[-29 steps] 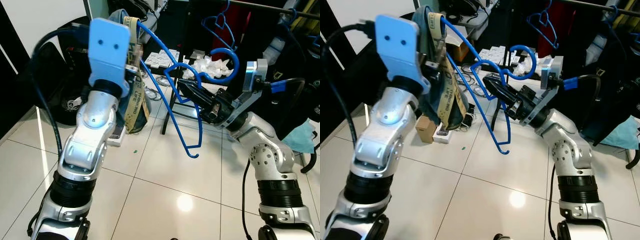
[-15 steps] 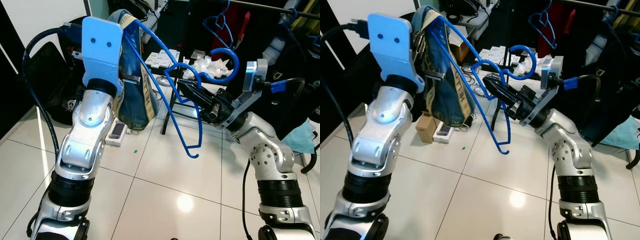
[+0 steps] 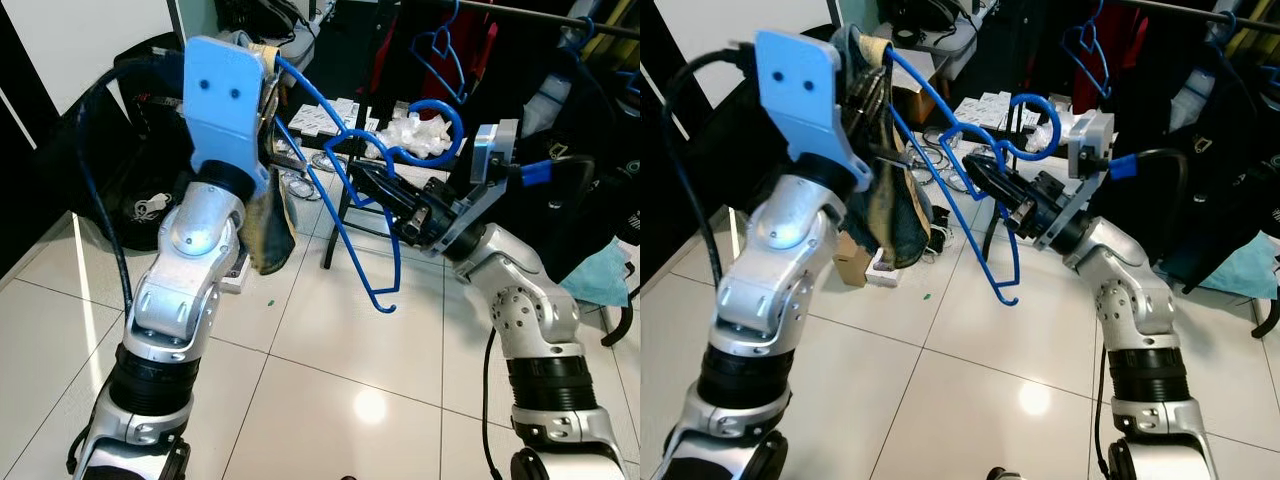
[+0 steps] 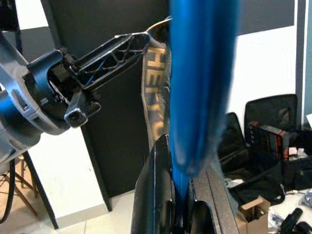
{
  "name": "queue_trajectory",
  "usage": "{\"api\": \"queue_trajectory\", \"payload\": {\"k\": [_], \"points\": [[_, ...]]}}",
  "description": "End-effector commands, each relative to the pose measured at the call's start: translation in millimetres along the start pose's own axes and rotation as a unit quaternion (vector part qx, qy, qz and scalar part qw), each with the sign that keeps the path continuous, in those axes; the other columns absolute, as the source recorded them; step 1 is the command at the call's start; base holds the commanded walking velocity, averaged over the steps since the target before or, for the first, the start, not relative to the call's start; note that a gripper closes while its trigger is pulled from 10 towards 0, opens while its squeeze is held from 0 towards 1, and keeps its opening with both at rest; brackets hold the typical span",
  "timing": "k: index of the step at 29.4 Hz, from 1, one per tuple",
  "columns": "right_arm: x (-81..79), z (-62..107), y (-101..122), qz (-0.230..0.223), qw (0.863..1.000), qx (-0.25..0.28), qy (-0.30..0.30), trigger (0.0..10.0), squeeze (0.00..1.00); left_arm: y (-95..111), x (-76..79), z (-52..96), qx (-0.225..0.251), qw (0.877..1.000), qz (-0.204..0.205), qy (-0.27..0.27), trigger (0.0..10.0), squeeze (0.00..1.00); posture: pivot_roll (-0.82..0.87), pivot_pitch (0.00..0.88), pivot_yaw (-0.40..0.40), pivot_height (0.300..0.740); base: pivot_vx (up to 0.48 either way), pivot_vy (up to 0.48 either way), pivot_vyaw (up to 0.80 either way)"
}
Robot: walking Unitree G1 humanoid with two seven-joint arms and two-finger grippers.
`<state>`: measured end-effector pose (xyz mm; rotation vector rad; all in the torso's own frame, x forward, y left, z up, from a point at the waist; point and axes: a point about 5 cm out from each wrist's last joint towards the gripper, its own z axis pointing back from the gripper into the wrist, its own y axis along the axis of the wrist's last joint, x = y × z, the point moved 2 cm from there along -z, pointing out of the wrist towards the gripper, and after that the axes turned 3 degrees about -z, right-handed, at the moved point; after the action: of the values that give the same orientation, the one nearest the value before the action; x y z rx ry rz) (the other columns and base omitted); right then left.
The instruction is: Hang hanger
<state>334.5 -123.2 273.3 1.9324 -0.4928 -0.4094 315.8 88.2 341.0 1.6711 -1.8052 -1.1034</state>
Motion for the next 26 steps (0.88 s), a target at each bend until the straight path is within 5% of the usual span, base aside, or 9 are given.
{"api": "queue_trajectory", "payload": {"k": [1, 5, 8, 20, 21, 24, 25, 26], "points": [[3.0, -3.2, 3, 0.01, 1.0, 0.006, -0.011, 10.0, 0.0, 4, 11.0, 2.0, 0.013, 0.999, 0.018, -0.031, 0.3, 0.0, -0.01, 0.136, -0.001, 0.74, 0.0, 0.0, 0.0], [11.8, -5.2, 4, 0.02, 0.999, 0.008, -0.042, 10.0, 0.0, 5, 33.9, 9.5, 0.012, 0.992, 0.059, -0.109, 1.5, 0.0, -0.01, 0.131, -0.003, 0.74, 0.0, 0.0, 0.0], [16.2, -6.6, 4, 0.027, 0.998, 0.004, -0.058, 10.0, 0.0, -2, 51.2, 19.6, -0.005, 0.983, 0.047, -0.175, 2.1, 0.0, -0.01, 0.132, -0.005, 0.74, 0.0, 0.0, 0.0], [17.3, -7.6, -4, 0.034, 0.997, -0.017, -0.067, 10.0, 0.0, -1, 58.7, 21.8, -0.001, 0.979, 0.057, -0.194, 2.7, 0.0, -0.02, 0.137, -0.003, 0.74, 0.0, 0.0, 0.0], [15.4, -8.0, -8, 0.037, 0.997, -0.028, -0.062, 10.0, 0.0, -3, 59.5, 22.1, -0.005, 0.979, 0.054, -0.198, 4.5, 0.0, -0.01, 0.138, -0.003, 0.74, 0.0, 0.0, 0.0], [15.0, -8.1, -9, 0.038, 0.997, -0.031, -0.061, 10.0, 0.0, -4, 59.7, 22.2, -0.006, 0.978, 0.053, -0.2, 4.5, 0.0, -0.01, 0.138, -0.003, 0.74, 0.0, 0.0, 0.0], [13.6, -8.0, -12, 0.04, 0.997, -0.041, -0.056, 10.0, 0.0, -5, 61.0, 22.7, -0.009, 0.978, 0.048, -0.204, 10.0, 0.0, -0.02, 0.14, -0.002, 0.74, 0.0, 0.0, 0.0], [12.1, -7.9, -15, 0.043, 0.997, -0.051, -0.049, 10.0, 0.0, -7, 63.4, 24.1, -0.014, 0.975, 0.048, -0.215, 10.0, 0.0, -0.02, 0.14, -0.002, 0.74, 0.0, 0.0, 0.0]]}}
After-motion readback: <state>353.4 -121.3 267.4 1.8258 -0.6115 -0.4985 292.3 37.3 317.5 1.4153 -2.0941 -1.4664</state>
